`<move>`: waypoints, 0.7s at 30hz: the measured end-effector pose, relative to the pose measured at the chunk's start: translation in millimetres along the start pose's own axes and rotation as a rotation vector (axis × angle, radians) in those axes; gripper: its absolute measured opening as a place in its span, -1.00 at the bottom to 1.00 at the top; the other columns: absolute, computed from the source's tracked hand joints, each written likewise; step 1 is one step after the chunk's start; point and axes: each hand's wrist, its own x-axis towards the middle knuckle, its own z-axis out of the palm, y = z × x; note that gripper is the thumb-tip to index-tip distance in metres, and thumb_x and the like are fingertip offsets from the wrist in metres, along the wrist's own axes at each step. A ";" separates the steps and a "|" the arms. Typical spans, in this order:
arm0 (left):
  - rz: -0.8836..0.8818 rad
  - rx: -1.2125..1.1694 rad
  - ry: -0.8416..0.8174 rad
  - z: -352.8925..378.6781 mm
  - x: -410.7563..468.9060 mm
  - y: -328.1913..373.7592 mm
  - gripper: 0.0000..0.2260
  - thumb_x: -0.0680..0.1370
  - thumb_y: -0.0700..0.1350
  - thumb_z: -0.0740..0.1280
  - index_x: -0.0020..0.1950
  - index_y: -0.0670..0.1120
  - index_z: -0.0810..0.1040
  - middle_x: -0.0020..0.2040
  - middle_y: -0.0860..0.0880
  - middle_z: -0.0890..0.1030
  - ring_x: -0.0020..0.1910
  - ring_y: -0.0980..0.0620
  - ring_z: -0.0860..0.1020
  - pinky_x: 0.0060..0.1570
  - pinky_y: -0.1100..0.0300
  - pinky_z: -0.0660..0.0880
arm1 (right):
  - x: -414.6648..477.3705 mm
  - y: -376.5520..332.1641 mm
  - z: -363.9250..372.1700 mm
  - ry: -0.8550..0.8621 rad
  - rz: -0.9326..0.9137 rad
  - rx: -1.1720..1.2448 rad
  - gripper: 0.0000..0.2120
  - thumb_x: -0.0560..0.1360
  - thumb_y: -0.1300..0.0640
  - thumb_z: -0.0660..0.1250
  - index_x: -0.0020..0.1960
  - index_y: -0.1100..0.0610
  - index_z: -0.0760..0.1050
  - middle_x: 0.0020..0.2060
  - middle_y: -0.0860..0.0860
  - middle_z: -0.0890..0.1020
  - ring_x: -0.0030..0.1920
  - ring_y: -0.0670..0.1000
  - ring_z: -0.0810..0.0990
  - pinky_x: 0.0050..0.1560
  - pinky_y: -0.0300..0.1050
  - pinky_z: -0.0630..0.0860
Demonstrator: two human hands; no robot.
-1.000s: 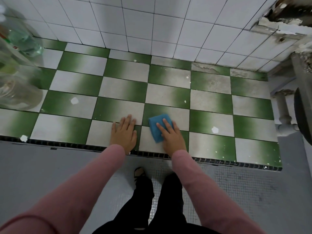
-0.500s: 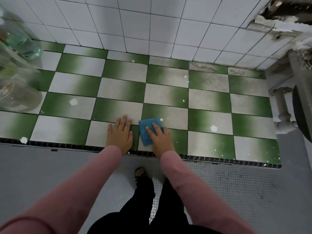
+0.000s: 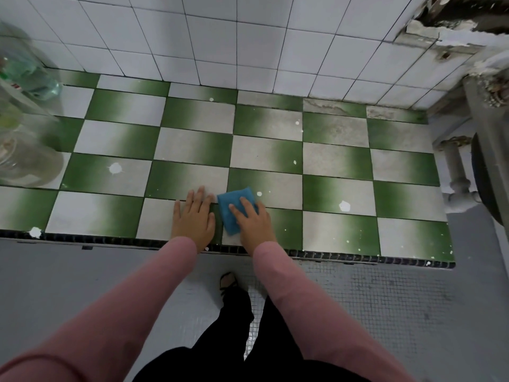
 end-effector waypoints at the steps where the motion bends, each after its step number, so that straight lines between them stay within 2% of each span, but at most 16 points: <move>1: -0.004 0.002 -0.001 -0.6 0.9 1.0 -0.50 0.68 0.01 -0.03 0.62 0.00 -0.05 0.62 0.01 -0.18 0.59 -0.04 -0.17 0.53 -0.11 -0.16 | -0.9 7.6 -0.4 0.008 -0.009 0.007 -0.32 0.61 0.22 0.23 0.62 -0.04 0.01 0.61 0.05 0.01 0.53 0.26 0.05 0.54 0.12 0.10; 3: -0.007 0.002 -0.002 -2.1 3.6 5.4 -0.50 0.68 0.02 -0.03 0.62 0.00 -0.05 0.62 0.01 -0.17 0.59 -0.04 -0.16 0.53 -0.11 -0.14 | -1.7 26.2 -1.4 0.047 0.015 0.046 -0.38 0.63 0.22 0.21 0.61 -0.04 0.08 0.60 0.06 0.06 0.51 0.25 0.11 0.52 0.12 0.16; 5: 0.005 -0.001 -0.002 -3.5 6.9 14.4 -0.50 0.68 0.01 -0.04 0.62 0.00 -0.05 0.62 0.02 -0.17 0.59 -0.03 -0.16 0.53 -0.11 -0.14 | -1.1 50.6 -6.2 0.092 0.120 0.093 -0.41 0.65 0.21 0.18 0.61 -0.04 0.09 0.60 0.05 0.07 0.52 0.24 0.11 0.52 0.10 0.16; 9: 0.051 -0.067 -0.010 -2.8 11.8 35.9 -0.51 0.68 -0.03 -0.03 0.62 0.00 -0.02 0.62 0.03 -0.14 0.59 0.00 -0.16 0.54 -0.08 -0.18 | -5.5 96.3 -14.2 0.131 0.410 0.173 -0.41 0.70 0.19 0.08 0.63 -0.09 -0.08 0.63 -0.03 -0.12 0.60 0.21 -0.11 0.59 0.07 -0.08; 11: 0.076 -0.094 -0.017 0.6 13.0 46.3 -0.52 0.68 -0.04 -0.03 0.62 0.00 0.02 0.62 0.03 -0.12 0.59 0.00 -0.14 0.54 -0.06 -0.17 | -8.1 103.2 -13.4 0.151 0.457 0.226 -0.41 0.71 0.21 0.05 0.63 -0.08 -0.11 0.62 -0.02 -0.16 0.60 0.22 -0.19 0.59 0.08 -0.16; 15: 0.091 -0.049 -0.025 9.0 13.9 65.8 -0.52 0.68 -0.01 -0.04 0.61 0.01 0.01 0.62 0.03 -0.11 0.59 0.01 -0.14 0.54 -0.05 -0.17 | -15.4 93.8 1.3 0.169 0.354 0.220 -0.44 0.71 0.17 0.06 0.63 -0.05 -0.05 0.62 0.00 -0.13 0.59 0.26 -0.19 0.57 0.11 -0.20; 17: 0.081 -0.027 -0.023 11.5 13.9 74.1 -0.51 0.68 0.01 -0.05 0.61 0.02 -0.01 0.62 0.03 -0.12 0.59 0.00 -0.15 0.53 -0.06 -0.17 | -23.2 95.7 8.8 0.210 0.227 0.244 -0.40 0.62 0.29 0.23 0.60 0.01 0.16 0.61 0.07 0.08 0.57 0.35 0.00 0.56 0.24 0.02; 19: 0.057 -0.027 -0.012 12.1 14.2 81.7 -0.51 0.68 0.01 -0.05 0.62 0.03 -0.03 0.62 0.02 -0.15 0.59 0.00 -0.17 0.53 -0.06 -0.19 | -27.5 113.1 15.3 0.271 0.151 0.301 -0.42 0.52 0.40 0.32 0.49 0.09 0.39 0.53 0.15 0.31 0.50 0.43 0.20 0.45 0.37 0.25; 21: 0.037 -0.026 -0.002 12.4 15.0 89.5 -0.50 0.67 0.02 -0.05 0.62 0.02 -0.08 0.61 0.01 -0.19 0.58 -0.01 -0.20 0.53 -0.06 -0.22 | -30.2 133.6 9.3 0.248 0.179 0.347 -0.42 0.55 0.42 0.24 0.51 0.06 0.35 0.56 0.08 0.26 0.55 0.34 0.13 0.51 0.27 0.21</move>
